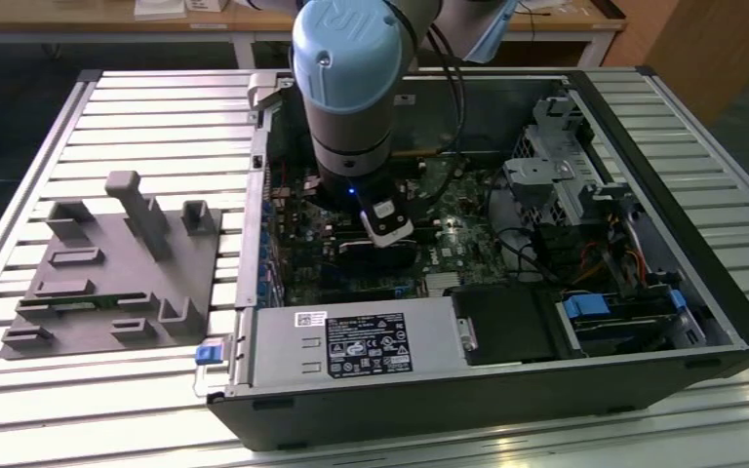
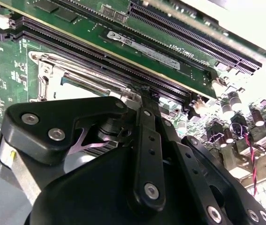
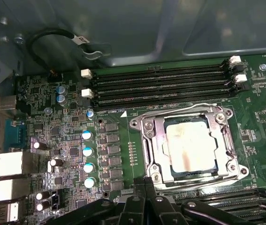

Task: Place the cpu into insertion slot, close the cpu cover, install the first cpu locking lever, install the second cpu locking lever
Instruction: 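Install the second cpu locking lever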

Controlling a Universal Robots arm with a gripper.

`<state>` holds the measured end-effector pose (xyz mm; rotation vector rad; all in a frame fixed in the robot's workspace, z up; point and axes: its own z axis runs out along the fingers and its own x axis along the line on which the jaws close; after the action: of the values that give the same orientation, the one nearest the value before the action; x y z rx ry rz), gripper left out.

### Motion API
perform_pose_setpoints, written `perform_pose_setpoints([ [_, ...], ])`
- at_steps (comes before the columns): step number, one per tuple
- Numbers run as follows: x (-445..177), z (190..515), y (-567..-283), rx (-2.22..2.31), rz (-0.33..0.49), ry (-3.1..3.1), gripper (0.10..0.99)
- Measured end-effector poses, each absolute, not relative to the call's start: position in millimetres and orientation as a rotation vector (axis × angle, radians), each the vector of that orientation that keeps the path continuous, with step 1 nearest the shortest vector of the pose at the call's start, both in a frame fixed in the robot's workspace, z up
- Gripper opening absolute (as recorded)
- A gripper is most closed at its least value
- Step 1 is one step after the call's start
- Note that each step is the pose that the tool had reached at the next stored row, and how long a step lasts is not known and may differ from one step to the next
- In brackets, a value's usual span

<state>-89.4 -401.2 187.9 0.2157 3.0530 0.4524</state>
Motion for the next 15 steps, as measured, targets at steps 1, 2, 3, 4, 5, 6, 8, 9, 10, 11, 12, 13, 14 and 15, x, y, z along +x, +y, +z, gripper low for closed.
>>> perform_pose_setpoints([
  [1,-89,188,-401,0.216,0.453,3.053,0.106],
  [2,-89,189,-401,0.216,0.453,3.052,0.106],
  [3,-89,191,-401,0.216,0.453,3.052,0.106],
  [4,-89,192,-401,0.216,0.453,3.053,0.106],
  [5,-89,194,-401,0.216,0.453,3.053,0.106],
  [6,-89,195,-401,0.216,0.453,3.053,0.106],
  [8,-89,198,-401,0.216,0.453,3.053,0.106],
  [9,-89,199,-401,0.216,0.453,3.053,0.106],
  [10,-89,200,-401,0.216,0.453,3.053,0.106],
  [11,-89,201,-401,0.215,0.453,3.052,0.106],
  [12,-89,202,-401,0.215,0.453,3.052,0.106],
  [13,-89,203,-401,0.215,0.453,3.052,0.106],
  [14,-89,205,-401,0.215,0.453,3.052,0.106],
  [15,-89,206,-401,0.215,0.453,3.051,0.106],
])
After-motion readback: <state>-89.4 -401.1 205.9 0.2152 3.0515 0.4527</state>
